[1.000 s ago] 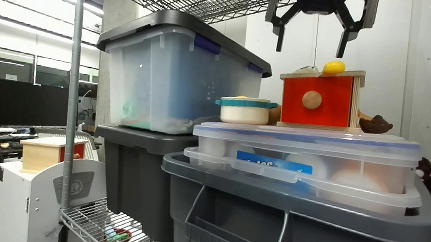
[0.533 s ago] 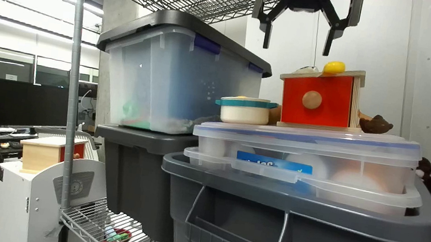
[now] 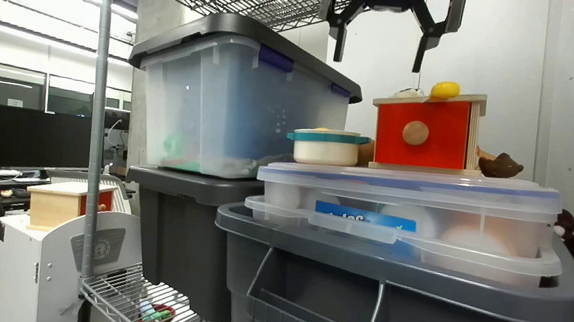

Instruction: Open the red drawer, pick up the knife from the top of the drawer and put it in the red drawer

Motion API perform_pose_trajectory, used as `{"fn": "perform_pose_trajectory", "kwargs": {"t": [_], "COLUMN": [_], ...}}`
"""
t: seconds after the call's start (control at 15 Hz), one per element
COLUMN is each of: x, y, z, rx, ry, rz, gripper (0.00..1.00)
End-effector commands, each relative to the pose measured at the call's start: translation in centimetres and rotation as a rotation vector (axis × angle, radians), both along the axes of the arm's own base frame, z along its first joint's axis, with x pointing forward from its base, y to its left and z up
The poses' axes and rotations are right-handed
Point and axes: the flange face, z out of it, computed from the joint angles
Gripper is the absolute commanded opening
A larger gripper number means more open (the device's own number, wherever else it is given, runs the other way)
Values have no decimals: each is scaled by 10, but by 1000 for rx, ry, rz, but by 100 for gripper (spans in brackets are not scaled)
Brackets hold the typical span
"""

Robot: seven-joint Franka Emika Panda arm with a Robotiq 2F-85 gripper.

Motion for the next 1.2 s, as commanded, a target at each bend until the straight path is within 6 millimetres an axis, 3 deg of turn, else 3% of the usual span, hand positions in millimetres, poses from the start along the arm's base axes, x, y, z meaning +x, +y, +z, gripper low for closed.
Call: {"fn": "perform_pose_trajectory", "kwargs": {"t": [0.0,0.47,1.13], "x": [-14,-21,-51], "y": [10,15,25], "z": [-4,-18,-6], "rx": [28,41,44], "ry": [21,52,48], "rz": [7,12,19], "gripper": [98,98,100]}}
